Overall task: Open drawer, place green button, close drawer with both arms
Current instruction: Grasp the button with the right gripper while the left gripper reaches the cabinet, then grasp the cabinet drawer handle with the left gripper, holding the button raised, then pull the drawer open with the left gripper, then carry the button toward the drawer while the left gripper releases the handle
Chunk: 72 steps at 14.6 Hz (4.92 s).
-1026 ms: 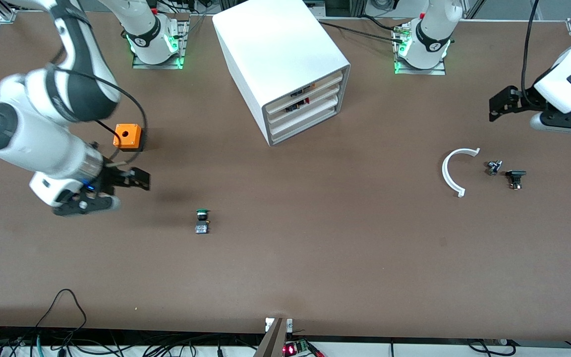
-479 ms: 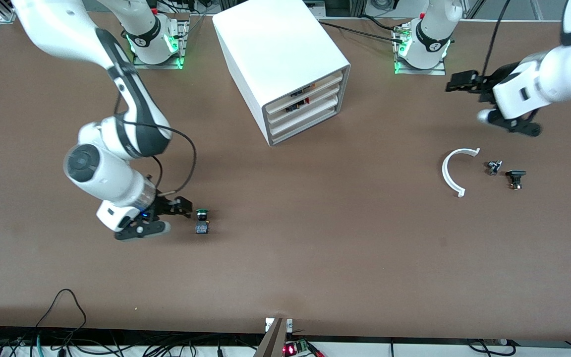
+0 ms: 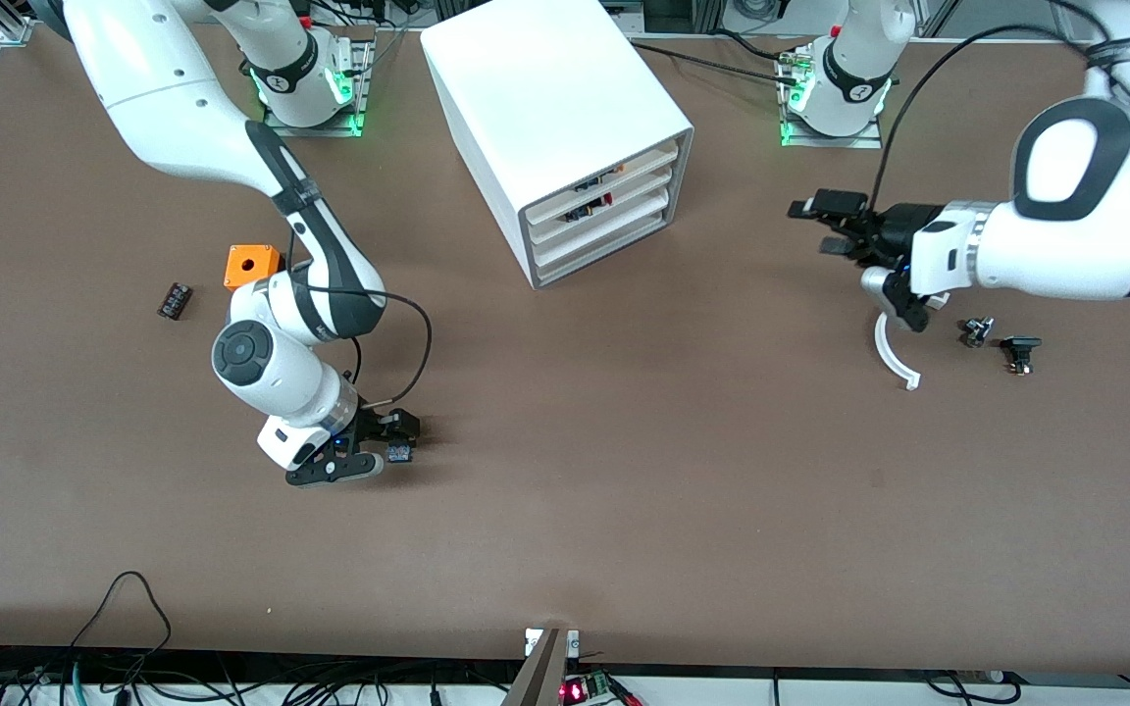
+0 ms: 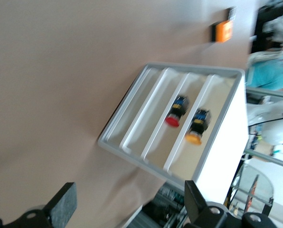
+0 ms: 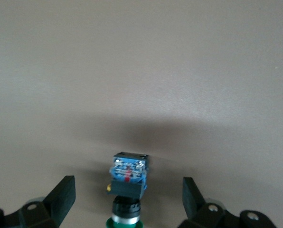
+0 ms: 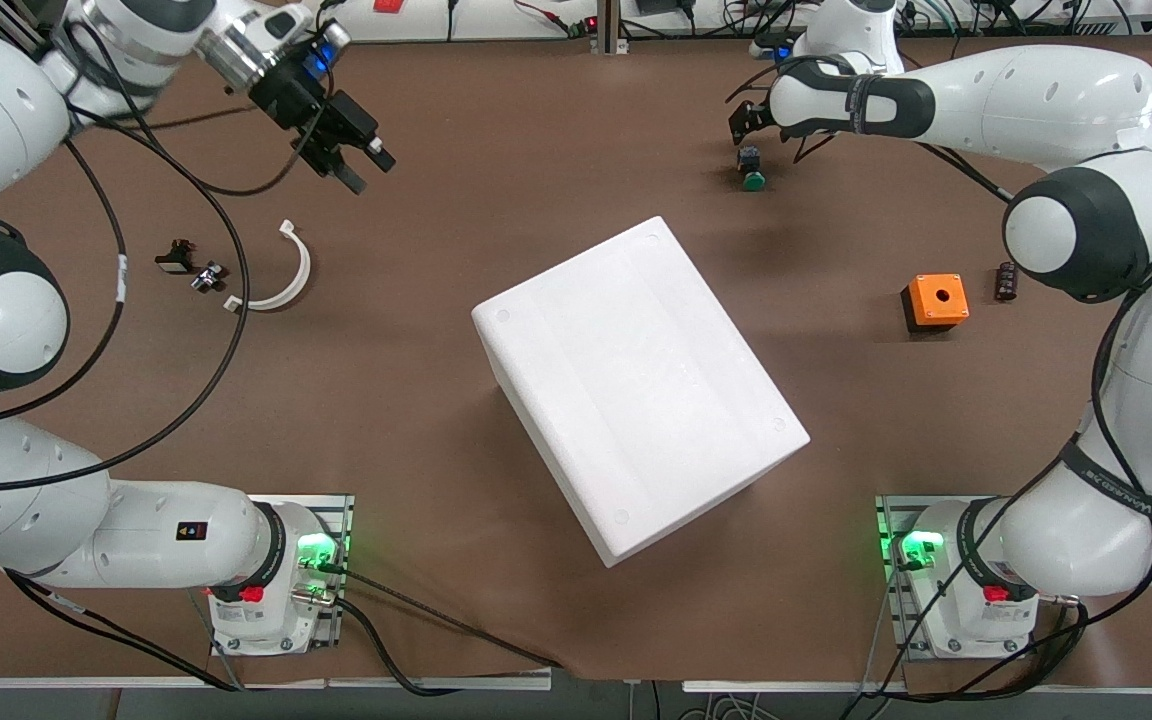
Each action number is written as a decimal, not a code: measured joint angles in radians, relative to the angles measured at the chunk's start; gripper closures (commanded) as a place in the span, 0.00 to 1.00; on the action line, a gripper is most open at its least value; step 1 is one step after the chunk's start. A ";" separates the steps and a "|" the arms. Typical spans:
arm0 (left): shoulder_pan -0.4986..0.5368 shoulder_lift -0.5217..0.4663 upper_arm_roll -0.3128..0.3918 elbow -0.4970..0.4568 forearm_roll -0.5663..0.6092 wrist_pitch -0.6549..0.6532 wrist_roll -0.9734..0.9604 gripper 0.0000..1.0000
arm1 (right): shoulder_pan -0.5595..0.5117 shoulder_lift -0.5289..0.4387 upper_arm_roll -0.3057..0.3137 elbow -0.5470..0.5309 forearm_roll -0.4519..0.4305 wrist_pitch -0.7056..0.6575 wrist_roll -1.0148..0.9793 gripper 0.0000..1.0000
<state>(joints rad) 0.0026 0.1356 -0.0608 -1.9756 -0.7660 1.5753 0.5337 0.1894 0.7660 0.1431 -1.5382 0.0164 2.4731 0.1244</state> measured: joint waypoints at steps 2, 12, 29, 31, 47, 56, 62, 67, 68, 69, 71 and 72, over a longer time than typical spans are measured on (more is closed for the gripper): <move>-0.001 0.001 -0.009 -0.118 -0.121 0.125 0.173 0.01 | -0.002 0.030 -0.003 0.012 0.000 0.022 0.000 0.00; -0.008 0.247 -0.237 -0.378 -0.655 0.395 0.711 0.54 | 0.144 0.118 -0.115 0.265 -0.042 -0.258 0.233 0.00; -0.015 0.390 -0.354 -0.447 -0.814 0.406 0.796 1.00 | 0.153 0.195 -0.133 0.323 -0.062 -0.261 0.239 0.48; -0.008 0.390 -0.353 -0.446 -0.815 0.406 0.796 1.00 | 0.153 0.196 -0.133 0.323 -0.062 -0.264 0.239 0.66; 0.122 0.445 -0.218 -0.155 -0.509 0.406 0.577 1.00 | 0.161 0.182 -0.132 0.438 -0.062 -0.394 0.244 1.00; 0.137 0.433 -0.189 -0.099 -0.463 0.406 0.528 0.00 | 0.293 0.161 -0.130 0.563 -0.062 -0.549 0.563 1.00; 0.139 0.280 -0.189 -0.003 -0.116 0.328 0.084 0.00 | 0.397 0.083 -0.130 0.568 -0.063 -0.589 0.767 1.00; 0.141 0.198 -0.189 0.220 0.276 0.057 -0.348 0.00 | 0.483 0.065 -0.132 0.568 -0.081 -0.604 0.997 1.00; 0.142 0.196 -0.189 0.269 0.324 0.004 -0.405 0.00 | 0.500 0.065 -0.132 0.568 -0.089 -0.607 1.051 1.00; 0.142 0.196 -0.189 0.314 0.365 -0.046 -0.460 0.00 | 0.517 0.065 -0.131 0.568 -0.094 -0.609 1.109 1.00; 0.143 0.196 -0.189 0.389 0.444 -0.127 -0.567 0.00 | 0.554 0.066 -0.132 0.568 -0.096 -0.611 1.217 1.00; 0.143 0.196 -0.190 0.422 0.487 -0.161 -0.607 0.00 | 0.578 0.066 -0.135 0.567 -0.098 -0.611 1.276 1.00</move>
<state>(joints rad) 0.1458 0.3319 -0.2512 -1.5532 -0.2795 1.4144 -0.0734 0.7673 0.8320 0.0080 -0.9709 -0.0812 1.8626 1.4007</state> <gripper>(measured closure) 0.000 0.595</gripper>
